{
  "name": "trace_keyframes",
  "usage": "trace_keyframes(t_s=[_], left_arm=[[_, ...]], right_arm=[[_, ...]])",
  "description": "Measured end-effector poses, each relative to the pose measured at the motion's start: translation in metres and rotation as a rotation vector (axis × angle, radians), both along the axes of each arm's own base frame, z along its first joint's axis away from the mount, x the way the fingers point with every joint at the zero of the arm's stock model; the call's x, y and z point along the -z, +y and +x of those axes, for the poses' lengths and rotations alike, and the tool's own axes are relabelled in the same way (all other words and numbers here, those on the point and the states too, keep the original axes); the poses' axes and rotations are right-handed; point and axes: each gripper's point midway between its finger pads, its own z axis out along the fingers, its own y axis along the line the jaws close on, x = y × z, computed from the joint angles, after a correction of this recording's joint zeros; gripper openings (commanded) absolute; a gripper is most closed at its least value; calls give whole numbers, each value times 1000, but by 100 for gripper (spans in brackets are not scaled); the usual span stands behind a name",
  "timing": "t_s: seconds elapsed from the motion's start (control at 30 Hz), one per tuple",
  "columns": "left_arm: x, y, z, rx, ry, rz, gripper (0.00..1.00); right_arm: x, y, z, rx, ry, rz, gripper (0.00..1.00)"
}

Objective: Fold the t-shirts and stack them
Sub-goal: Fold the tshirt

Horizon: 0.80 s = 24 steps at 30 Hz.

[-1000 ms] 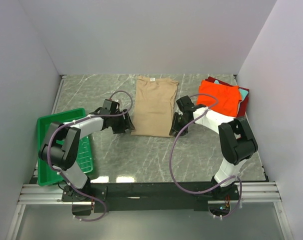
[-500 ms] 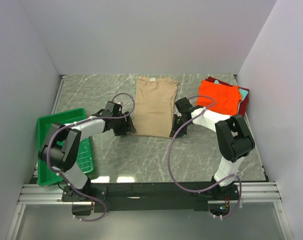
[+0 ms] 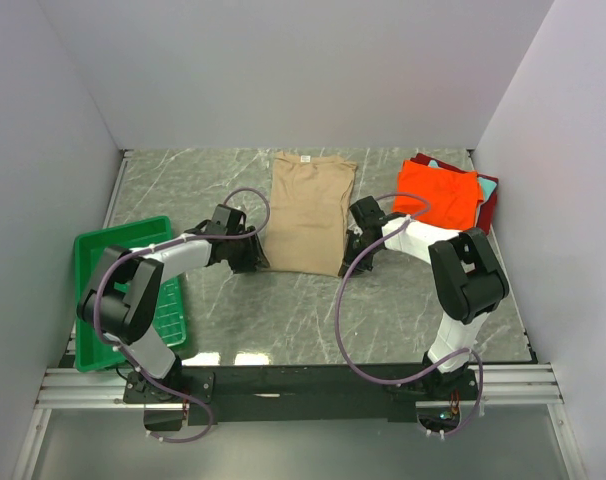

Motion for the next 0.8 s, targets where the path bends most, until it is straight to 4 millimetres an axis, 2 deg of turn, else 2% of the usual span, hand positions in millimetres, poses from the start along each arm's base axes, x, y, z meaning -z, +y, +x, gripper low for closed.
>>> trace_keyframes(t_s=[0.5,0.53,0.6,0.63,0.7,0.8], left_arm=[[10,-6,4,5,0,-4,19],[11,-6,4,6,0,-3,16],[12,-8,6,6,-1,-8,3],[11,-9,8,8,-4,-12,0],[11,-11,10,12,-5,-14,0],[11,-10,11,10,-7,-7,0]], right_arm=[[0,1,-1,-3,4,6,11],[0,1,-1,-3,4,6,10],[1,1,-1,-4,5,6,8],[1,1,-1,-5,5,6,4],[0,1,-1,-8,5,7,0],[0,1,-1,-7,7,2,0]])
